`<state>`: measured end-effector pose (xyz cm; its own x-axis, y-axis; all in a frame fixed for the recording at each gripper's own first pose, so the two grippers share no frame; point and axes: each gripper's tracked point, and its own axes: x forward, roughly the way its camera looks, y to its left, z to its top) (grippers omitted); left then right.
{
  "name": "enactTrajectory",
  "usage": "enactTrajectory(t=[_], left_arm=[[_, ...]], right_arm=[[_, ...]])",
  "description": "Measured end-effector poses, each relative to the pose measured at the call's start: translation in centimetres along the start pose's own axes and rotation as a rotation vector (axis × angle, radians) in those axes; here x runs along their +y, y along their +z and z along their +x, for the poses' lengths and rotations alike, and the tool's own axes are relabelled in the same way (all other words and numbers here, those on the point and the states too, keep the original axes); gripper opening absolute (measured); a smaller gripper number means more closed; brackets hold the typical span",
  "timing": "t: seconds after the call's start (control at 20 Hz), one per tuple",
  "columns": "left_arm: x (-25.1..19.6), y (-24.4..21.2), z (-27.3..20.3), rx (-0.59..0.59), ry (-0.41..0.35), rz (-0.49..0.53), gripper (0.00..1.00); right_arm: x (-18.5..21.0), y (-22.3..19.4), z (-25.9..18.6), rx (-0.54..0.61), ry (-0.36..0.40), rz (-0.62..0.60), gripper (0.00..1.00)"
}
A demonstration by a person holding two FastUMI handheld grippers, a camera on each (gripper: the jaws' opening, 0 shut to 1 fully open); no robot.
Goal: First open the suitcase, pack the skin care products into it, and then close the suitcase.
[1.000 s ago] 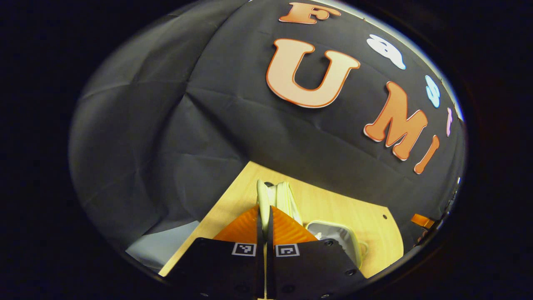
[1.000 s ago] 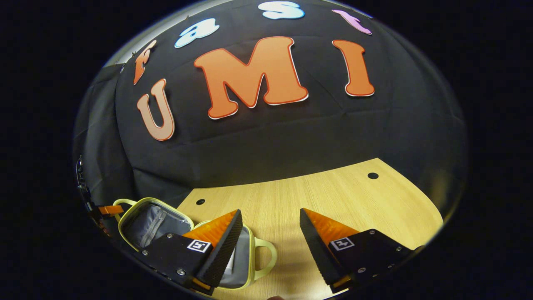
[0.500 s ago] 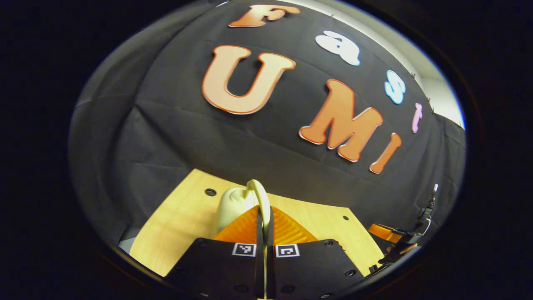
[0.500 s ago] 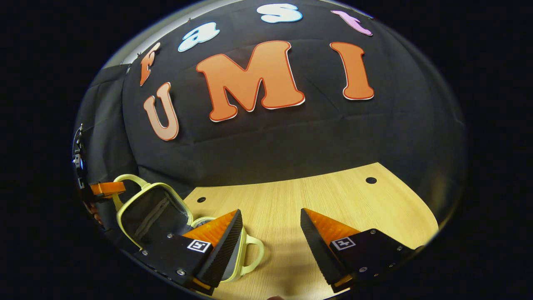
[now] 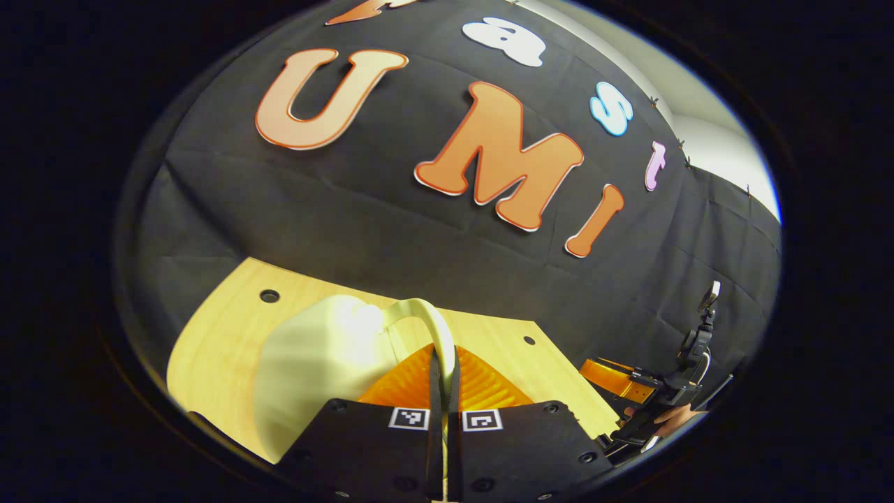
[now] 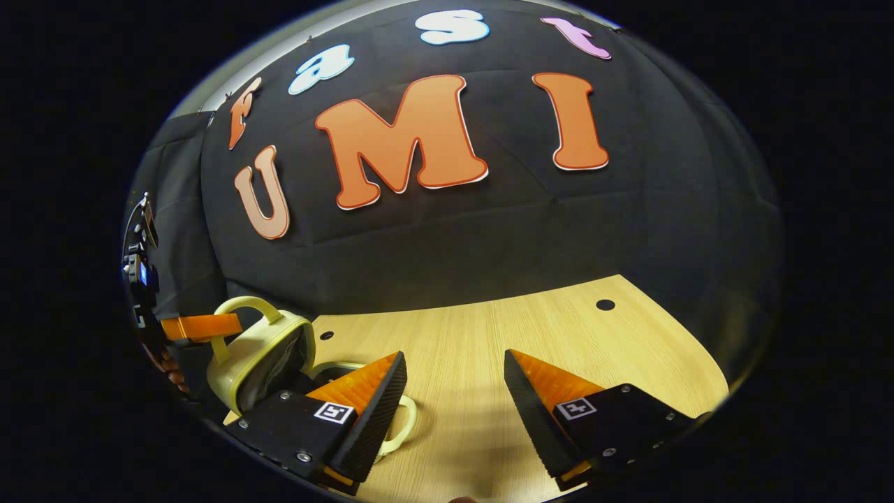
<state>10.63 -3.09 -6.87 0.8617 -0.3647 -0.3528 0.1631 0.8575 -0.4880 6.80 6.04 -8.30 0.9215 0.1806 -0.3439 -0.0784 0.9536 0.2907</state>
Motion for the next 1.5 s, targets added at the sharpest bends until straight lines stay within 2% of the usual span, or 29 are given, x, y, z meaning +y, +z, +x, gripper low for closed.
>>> enactTrajectory(t=[0.25,0.45,0.55,0.7,0.85,0.9,0.95,1.05,1.15,1.2,1.4,1.5], left_arm=[[-3.8,-7.0,4.6,0.145,-0.046,0.038,0.03],[-4.7,-12.3,6.6,0.257,-0.04,0.062,0.03],[-4.8,-14.4,7.4,0.297,-0.016,0.091,0.03],[-4.3,-17.4,8.7,0.351,0.047,0.191,0.04],[-3.6,-18.5,10.0,0.386,0.127,0.28,0.03],[-3.1,-19.7,9.5,0.391,0.146,0.326,0.04],[-3.0,-18.8,9.7,0.389,0.147,0.373,0.05],[-3.4,-19.3,9.6,0.405,0.119,0.399,0.22],[-4.3,-19.1,9.6,0.388,0.111,0.406,0.31],[-4.6,-18.7,9.6,0.366,0.116,0.408,0.49],[-6.3,-16.9,8.9,0.309,0.114,0.372,1.0],[-7.1,-14.5,8.8,0.245,0.129,0.368,0.99]], right_arm=[[-2.3,-0.6,-0.2,0.023,-0.017,0.004,0.9],[-3.5,-1.1,-0.3,0.036,-0.016,0.003,0.9],[-4.1,-1.3,-0.4,0.041,-0.017,-0.005,0.9],[-4.5,-1.5,-0.6,0.049,-0.008,-0.003,0.9],[-4.8,-1.8,-0.6,0.055,-0.004,0.0,0.9],[-5.0,-1.7,-0.7,0.053,-0.003,-0.002,0.9],[-5.0,-1.7,-0.7,0.052,0.001,-0.005,0.9],[-5.5,-1.6,-0.9,0.046,-0.002,-0.01,0.9],[-6.0,-1.2,-1.2,0.034,-0.007,-0.007,0.9],[-6.3,-1.0,-1.3,0.025,-0.014,-0.007,0.9],[-7.0,0.5,-1.8,-0.027,-0.033,-0.039,0.9],[-6.9,1.9,-2.2,-0.067,-0.043,-0.064,0.9]])
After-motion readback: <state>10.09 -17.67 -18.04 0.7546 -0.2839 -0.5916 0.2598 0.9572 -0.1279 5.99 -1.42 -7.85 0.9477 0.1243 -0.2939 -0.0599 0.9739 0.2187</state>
